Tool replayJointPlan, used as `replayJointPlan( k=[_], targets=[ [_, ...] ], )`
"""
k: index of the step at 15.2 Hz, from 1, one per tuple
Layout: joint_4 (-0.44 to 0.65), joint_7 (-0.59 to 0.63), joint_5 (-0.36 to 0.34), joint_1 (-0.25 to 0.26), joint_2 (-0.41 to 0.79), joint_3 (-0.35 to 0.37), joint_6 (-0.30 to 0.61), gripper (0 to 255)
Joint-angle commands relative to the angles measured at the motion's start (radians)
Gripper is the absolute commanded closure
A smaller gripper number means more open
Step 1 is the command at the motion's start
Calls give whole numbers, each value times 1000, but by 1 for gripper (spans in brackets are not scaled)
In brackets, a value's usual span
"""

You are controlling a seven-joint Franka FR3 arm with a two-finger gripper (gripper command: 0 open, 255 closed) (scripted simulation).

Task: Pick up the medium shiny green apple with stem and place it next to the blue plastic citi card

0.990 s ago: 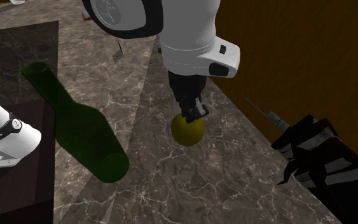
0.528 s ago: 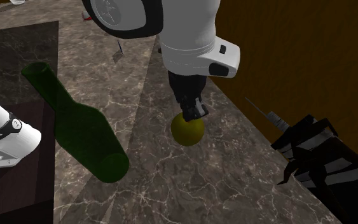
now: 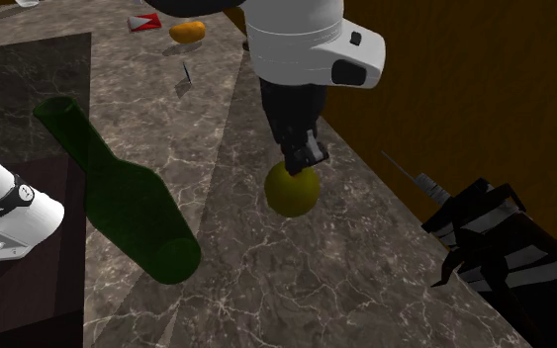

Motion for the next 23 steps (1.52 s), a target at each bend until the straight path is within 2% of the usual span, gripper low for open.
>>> replayJointPlan(
  k=[1, 23],
  targets=[
    [16, 4, -4, 1, -8, -1, -24, 255],
    [292, 27, -17, -9, -23, -9, -313, 255]
  ],
)
